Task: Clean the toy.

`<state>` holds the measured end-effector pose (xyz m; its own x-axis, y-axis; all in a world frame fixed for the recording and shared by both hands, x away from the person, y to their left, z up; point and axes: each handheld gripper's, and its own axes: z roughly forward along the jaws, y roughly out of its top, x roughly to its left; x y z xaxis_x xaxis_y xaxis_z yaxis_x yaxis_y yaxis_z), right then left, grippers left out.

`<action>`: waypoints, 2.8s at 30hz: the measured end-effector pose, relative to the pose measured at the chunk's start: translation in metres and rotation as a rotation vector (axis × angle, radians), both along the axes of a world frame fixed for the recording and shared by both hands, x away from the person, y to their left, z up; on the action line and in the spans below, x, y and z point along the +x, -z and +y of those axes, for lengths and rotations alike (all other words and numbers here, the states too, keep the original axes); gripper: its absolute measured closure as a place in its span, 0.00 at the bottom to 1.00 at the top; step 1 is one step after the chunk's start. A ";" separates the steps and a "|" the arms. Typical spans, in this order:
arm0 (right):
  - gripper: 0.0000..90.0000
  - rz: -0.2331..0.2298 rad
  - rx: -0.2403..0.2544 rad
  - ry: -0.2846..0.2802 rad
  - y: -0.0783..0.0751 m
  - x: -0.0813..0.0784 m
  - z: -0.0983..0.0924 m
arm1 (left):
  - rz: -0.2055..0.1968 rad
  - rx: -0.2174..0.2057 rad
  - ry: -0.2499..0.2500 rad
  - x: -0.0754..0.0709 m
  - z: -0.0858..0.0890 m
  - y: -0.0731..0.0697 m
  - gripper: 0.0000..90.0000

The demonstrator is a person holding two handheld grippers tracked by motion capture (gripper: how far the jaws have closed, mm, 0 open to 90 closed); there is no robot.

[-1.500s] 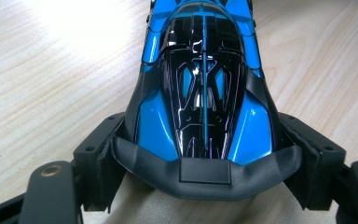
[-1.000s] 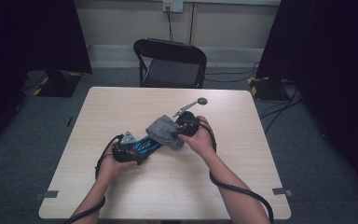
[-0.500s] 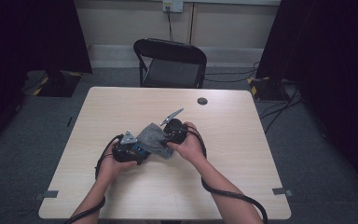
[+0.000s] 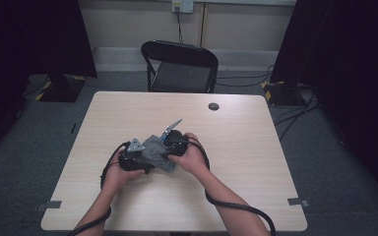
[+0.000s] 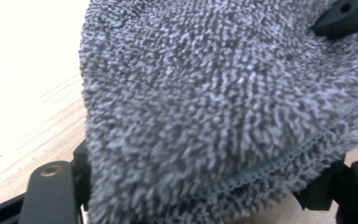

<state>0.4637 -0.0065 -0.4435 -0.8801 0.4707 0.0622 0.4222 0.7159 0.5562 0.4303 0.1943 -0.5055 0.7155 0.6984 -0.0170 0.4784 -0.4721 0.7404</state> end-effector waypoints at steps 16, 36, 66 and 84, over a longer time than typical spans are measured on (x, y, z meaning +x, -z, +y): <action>0.84 0.006 -0.017 0.052 0.004 0.015 -0.017 | 0.000 0.000 0.000 0.000 0.000 0.000 0.27; 0.84 0.025 -0.023 0.133 0.007 0.033 -0.043 | 0.000 -0.001 0.000 0.000 0.000 0.000 0.27; 0.84 0.038 -0.041 0.227 0.019 0.049 -0.078 | 0.000 -0.001 0.000 0.000 0.000 0.000 0.27; 0.84 0.029 -0.051 0.250 0.021 0.047 -0.102 | 0.001 -0.001 -0.004 0.000 0.000 0.000 0.27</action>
